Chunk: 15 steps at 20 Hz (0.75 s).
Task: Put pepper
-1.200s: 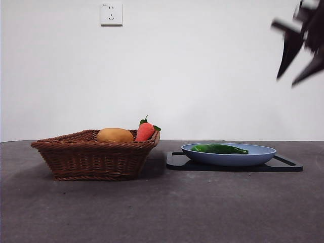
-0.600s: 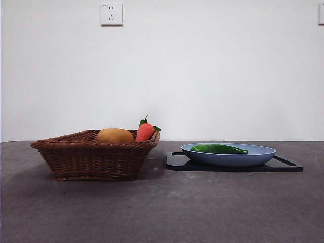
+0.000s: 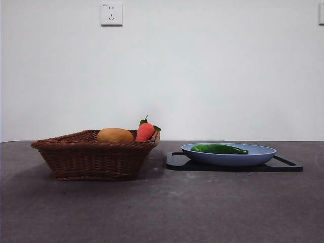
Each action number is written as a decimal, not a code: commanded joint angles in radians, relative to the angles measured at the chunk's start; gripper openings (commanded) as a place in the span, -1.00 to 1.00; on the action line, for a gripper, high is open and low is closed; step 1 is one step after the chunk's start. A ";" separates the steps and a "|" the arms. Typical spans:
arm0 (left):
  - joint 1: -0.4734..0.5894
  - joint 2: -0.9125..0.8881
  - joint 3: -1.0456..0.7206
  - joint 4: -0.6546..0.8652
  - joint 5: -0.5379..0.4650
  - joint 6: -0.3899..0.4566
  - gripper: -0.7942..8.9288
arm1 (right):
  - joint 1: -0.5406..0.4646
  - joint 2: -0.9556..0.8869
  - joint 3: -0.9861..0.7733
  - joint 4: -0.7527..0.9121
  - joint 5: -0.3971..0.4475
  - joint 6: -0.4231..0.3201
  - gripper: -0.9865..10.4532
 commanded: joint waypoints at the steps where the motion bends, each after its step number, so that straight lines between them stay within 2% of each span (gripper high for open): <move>1: -0.010 0.009 0.019 0.017 -0.002 0.004 -0.82 | 0.002 0.010 0.022 -0.016 0.004 0.008 -0.81; 11: -0.010 0.009 0.018 0.043 -0.001 0.004 -0.82 | 0.001 0.010 0.022 -0.016 0.006 0.008 -0.81; 13: 0.004 0.000 0.018 0.054 -0.029 0.095 -0.82 | 0.001 0.010 0.022 -0.016 0.006 0.008 -0.81; 15: 0.056 -0.022 0.018 0.135 -0.066 0.160 -0.82 | 0.001 0.010 0.022 -0.016 0.005 0.008 -0.81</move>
